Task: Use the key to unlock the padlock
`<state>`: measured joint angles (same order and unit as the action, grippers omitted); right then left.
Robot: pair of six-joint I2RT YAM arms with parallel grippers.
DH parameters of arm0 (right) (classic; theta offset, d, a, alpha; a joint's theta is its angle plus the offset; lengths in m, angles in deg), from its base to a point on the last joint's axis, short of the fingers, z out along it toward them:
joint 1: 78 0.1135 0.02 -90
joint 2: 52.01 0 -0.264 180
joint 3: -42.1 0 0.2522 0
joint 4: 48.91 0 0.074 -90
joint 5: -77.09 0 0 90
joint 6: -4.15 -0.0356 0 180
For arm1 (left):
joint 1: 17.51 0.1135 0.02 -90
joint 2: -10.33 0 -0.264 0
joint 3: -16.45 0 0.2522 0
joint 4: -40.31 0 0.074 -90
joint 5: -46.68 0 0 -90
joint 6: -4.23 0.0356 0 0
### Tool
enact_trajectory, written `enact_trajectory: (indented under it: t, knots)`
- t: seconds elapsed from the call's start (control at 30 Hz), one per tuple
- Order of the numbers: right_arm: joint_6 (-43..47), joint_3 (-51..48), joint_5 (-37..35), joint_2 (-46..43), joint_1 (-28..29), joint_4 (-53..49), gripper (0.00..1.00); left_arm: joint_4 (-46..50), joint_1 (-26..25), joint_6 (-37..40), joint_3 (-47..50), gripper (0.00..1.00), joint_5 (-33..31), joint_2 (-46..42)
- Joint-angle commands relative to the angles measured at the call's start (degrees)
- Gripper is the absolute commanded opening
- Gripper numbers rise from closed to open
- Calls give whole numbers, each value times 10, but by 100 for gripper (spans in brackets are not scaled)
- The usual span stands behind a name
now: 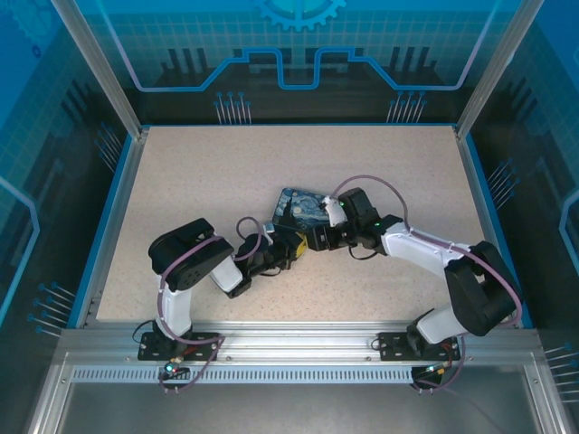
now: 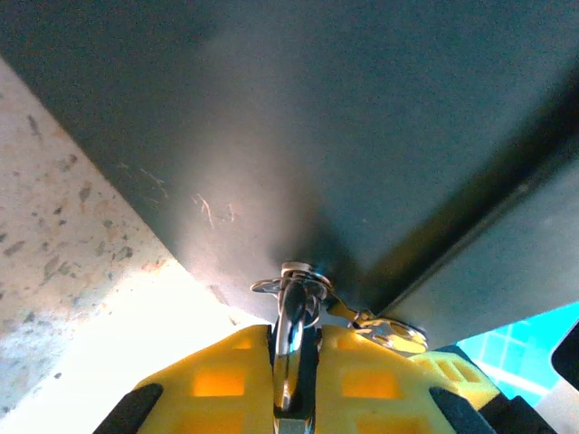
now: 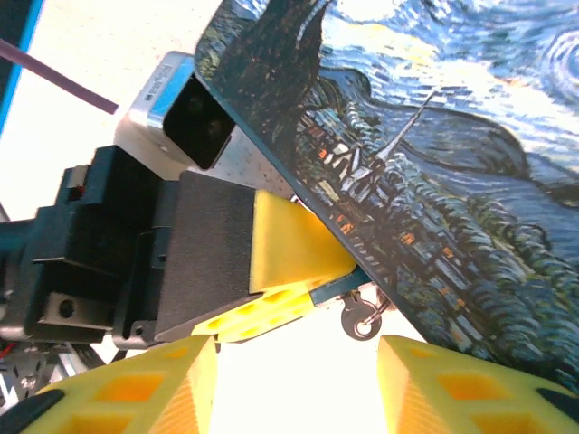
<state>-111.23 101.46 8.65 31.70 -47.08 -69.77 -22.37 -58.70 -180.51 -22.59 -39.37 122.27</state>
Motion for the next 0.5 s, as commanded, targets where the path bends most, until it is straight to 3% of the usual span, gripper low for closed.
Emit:
enact_trajectory:
  t: [0.0,0.13,0.2,0.47]
  knots:
    - [-54,-22,48,-11,-9,31,53,-37,-3,32,13,0,20,13]
    - [-90,-40,60,1,-10,62,54,-27,-3,57,17,0,28,4]
    - [-102,-47,56,9,-10,76,54,-13,-2,69,20,6,32,-5]
    - [-116,-46,28,39,-26,93,60,59,-2,120,37,50,31,-79]
